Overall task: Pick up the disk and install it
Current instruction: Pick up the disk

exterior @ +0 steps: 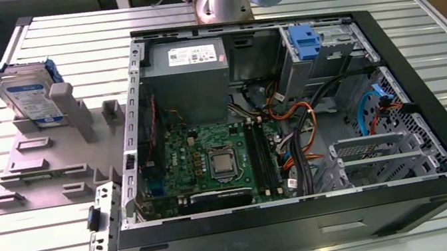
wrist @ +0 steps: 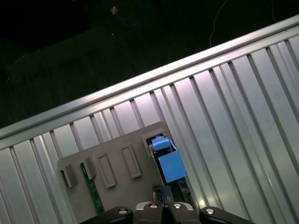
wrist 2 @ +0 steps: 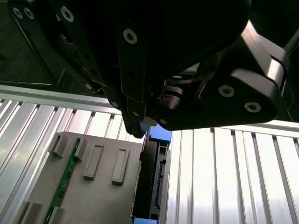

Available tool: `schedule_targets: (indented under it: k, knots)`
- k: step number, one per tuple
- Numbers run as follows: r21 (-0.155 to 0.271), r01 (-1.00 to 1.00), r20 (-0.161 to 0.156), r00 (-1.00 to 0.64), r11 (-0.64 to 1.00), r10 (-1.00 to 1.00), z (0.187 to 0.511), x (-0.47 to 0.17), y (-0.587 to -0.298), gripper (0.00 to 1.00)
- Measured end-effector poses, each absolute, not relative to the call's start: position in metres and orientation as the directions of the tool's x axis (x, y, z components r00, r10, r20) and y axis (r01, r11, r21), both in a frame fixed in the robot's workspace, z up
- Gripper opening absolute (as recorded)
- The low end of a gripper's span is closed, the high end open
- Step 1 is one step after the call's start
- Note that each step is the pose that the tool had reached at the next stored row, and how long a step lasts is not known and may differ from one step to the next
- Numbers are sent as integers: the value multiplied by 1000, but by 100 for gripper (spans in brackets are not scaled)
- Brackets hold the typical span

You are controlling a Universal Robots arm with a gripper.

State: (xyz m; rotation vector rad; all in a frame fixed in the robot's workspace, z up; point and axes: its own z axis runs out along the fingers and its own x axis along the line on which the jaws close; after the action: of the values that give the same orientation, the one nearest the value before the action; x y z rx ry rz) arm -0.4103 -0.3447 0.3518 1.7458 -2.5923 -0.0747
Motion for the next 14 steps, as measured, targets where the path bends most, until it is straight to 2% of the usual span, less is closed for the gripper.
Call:
schedule_targets:
  k: [14]
  knots:
    - [48,-971,-14,-235,234,-972,350,-414,-345,11]
